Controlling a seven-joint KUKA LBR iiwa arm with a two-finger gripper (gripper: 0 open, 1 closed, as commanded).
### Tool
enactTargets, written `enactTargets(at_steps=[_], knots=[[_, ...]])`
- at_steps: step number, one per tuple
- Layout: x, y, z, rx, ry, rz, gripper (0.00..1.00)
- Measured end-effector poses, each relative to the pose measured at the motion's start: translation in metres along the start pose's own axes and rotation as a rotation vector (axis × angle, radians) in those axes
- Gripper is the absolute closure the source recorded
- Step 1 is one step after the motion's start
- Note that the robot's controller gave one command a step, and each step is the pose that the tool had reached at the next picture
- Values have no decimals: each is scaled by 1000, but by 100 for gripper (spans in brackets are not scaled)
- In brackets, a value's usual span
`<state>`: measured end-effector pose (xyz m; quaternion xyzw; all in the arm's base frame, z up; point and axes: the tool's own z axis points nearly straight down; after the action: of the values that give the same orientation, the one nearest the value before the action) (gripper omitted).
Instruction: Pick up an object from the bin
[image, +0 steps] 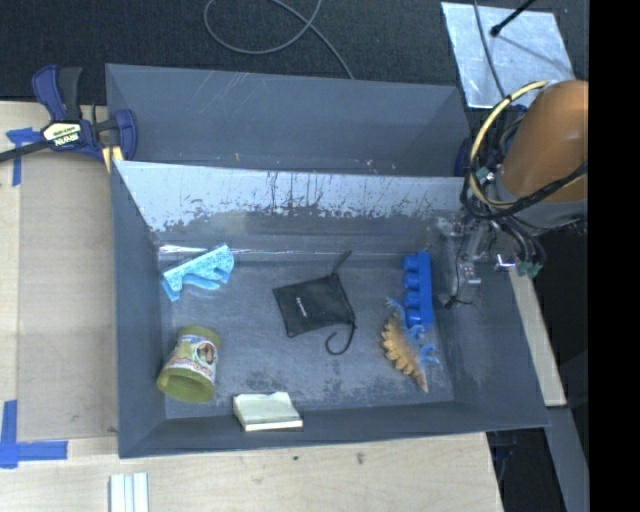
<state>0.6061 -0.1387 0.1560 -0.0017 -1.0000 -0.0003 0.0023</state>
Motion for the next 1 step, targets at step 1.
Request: enactTargets(at_steps=[1], knots=[[-2, 0, -5, 2, -8, -3, 0]])
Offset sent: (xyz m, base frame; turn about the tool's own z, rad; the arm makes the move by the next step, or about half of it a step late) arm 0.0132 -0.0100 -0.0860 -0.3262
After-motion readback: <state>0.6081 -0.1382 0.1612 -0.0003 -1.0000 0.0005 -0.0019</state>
